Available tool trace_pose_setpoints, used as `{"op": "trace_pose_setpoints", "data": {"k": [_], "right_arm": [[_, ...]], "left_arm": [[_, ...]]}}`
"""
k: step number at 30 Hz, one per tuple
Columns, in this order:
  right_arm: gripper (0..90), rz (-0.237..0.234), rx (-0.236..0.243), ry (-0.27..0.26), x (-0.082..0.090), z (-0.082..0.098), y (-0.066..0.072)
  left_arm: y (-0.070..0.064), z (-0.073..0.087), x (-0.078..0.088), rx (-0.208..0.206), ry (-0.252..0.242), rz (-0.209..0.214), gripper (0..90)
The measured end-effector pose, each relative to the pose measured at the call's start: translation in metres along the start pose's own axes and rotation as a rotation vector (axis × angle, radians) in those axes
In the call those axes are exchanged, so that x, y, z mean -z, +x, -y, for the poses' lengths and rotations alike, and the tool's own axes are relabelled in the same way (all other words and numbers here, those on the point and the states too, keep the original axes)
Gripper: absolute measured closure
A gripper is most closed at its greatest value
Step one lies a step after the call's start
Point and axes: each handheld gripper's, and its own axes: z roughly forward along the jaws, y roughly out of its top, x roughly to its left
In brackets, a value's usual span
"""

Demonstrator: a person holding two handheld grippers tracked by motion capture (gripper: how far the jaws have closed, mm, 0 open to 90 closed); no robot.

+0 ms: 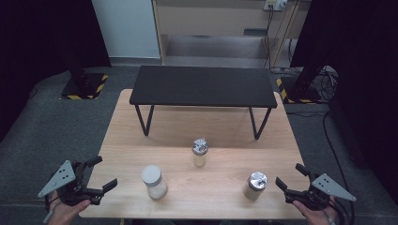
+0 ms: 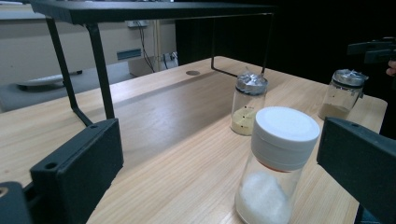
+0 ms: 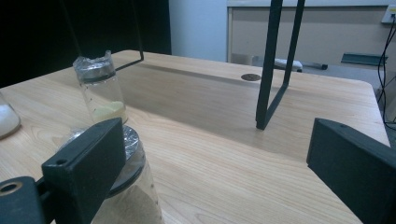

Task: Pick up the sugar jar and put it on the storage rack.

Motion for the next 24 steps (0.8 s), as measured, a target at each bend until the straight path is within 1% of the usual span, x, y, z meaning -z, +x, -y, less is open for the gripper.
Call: {"op": "trace_pose_setpoints", "data": {"k": [6,12,13,19,24], "right_arm": [[5.6,-0.002,0.001,-0.003,0.000,0.000,0.000],[5.6,-0.002,0.004,-0.005,0.001,0.000,0.000],[5.8,-0.002,0.005,-0.006,0.001,0.000,0.000],[5.8,0.002,0.003,-0.005,0.001,0.000,0.000],[5.9,0.002,0.003,-0.006,0.001,0.000,0.000]], "left_arm": [[0.007,-0.012,0.002,-0.012,0.018,0.014,0.0],[0.014,-0.022,-0.001,-0.021,0.041,0.049,0.0],[0.016,-0.026,-0.002,-0.025,0.047,0.060,0.0],[0.017,-0.033,-0.008,-0.035,0.055,0.080,0.0],[0.017,-0.039,-0.017,-0.047,0.078,0.108,0.0]]}}
